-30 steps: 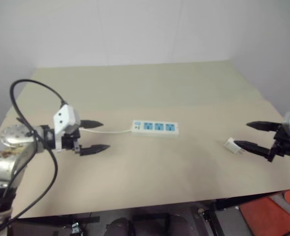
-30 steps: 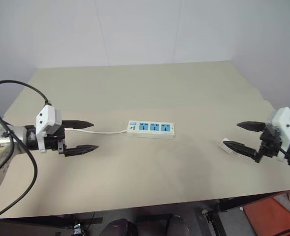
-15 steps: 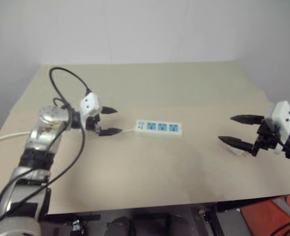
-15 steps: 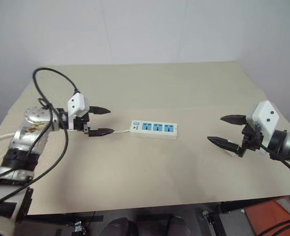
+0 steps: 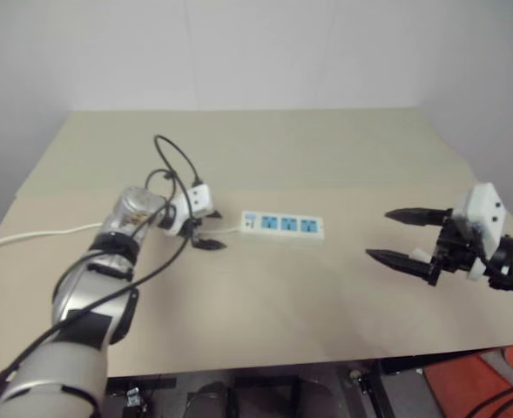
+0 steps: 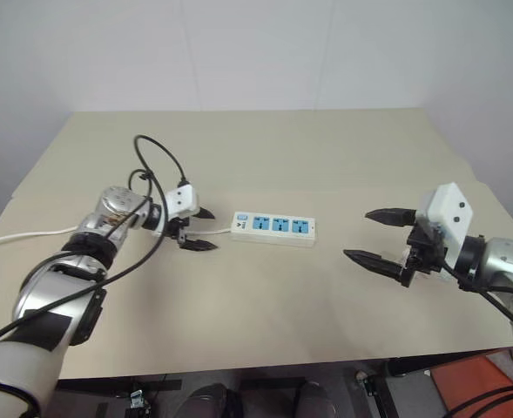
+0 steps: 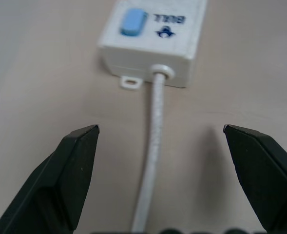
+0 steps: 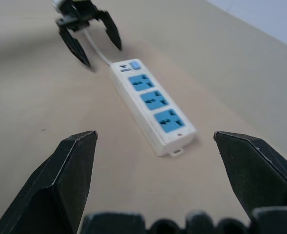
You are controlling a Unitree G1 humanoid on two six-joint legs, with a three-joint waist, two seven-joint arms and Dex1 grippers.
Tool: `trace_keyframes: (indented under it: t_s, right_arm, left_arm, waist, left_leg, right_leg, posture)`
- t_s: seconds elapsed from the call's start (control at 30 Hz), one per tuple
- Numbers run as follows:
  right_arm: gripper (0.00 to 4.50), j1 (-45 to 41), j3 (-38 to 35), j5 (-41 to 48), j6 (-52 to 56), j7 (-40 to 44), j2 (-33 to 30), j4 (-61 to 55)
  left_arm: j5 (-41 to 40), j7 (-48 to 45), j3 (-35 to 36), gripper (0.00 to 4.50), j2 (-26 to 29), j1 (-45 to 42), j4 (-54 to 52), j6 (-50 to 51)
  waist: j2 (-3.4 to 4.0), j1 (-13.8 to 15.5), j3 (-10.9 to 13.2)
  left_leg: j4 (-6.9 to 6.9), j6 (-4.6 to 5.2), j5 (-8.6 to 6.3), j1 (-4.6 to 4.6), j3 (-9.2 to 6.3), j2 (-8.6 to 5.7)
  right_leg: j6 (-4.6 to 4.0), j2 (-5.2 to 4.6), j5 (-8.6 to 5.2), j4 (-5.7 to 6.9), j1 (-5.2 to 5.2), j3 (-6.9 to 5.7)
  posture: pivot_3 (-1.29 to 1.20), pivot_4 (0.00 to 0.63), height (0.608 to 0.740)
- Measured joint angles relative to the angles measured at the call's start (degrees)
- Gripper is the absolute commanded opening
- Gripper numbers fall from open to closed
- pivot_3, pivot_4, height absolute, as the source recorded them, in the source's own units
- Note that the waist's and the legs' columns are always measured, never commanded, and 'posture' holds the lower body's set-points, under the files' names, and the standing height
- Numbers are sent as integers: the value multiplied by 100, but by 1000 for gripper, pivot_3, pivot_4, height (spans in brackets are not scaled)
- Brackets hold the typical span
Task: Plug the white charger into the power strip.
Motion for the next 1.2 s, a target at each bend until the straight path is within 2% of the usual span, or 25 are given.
trace_keyframes:
  t_s: [0.03, 0.13, 0.3, 0.53, 1.0, 1.2]
  right_arm:
    - [4500, -2, 51, -1, 1, -2, 0, -3]
    - [4500, -33, 67, 43, 29, -30, 0, -7]
    - [4500, -21, 12, 101, 82, -110, 0, -88]
    - [4500, 114, -194, 114, 157, -147, 0, -195]
    - [4500, 208, -181, 141, 159, -96, -2, -177]
    - [4500, 196, -169, 139, 157, -25, -2, -152]
  left_arm:
    - [58, 46, -14, 4449, -15, -64, 67, -56]
    - [262, 294, -21, 3859, -90, -178, 184, -101]
    - [448, 454, -32, 2328, -178, -220, 260, -200]
    - [468, 214, 22, 115, -207, -221, 313, -157]
    - [459, -471, 155, 49, 33, -157, 150, -39]
    - [216, -893, 296, 49, 306, 528, -1077, 423]
  waist:
    - [-2, 4, 0]
    - [-3, 4, 0]
    - [-4, 4, -1]
    - [-5, -4, -2]
    - [-5, -29, -1]
    - [-5, -25, -1]
  left_leg:
    - [1, 1, -1, -1, -2, 3]
    - [4, 7, -4, -1, -3, 2]
    - [10, 9, -5, 1, -5, 7]
    - [11, 10, -6, 2, -5, 9]
    - [10, 12, -7, -7, -3, 9]
    - [12, 11, -6, -14, -3, 10]
  right_leg:
    - [0, -1, 0, 0, 0, -2]
    - [3, -6, 2, 0, 2, -1]
    - [2, -6, 3, 2, 5, -1]
    - [2, -6, 3, 2, 5, -1]
    - [2, -6, 3, 1, -5, -1]
    - [2, -6, 3, 2, -11, -1]
  posture:
    - [0, 150, 740]
    - [0, 150, 740]
    - [0, 150, 740]
    - [0, 150, 740]
    - [0, 150, 740]
    - [0, 150, 740]
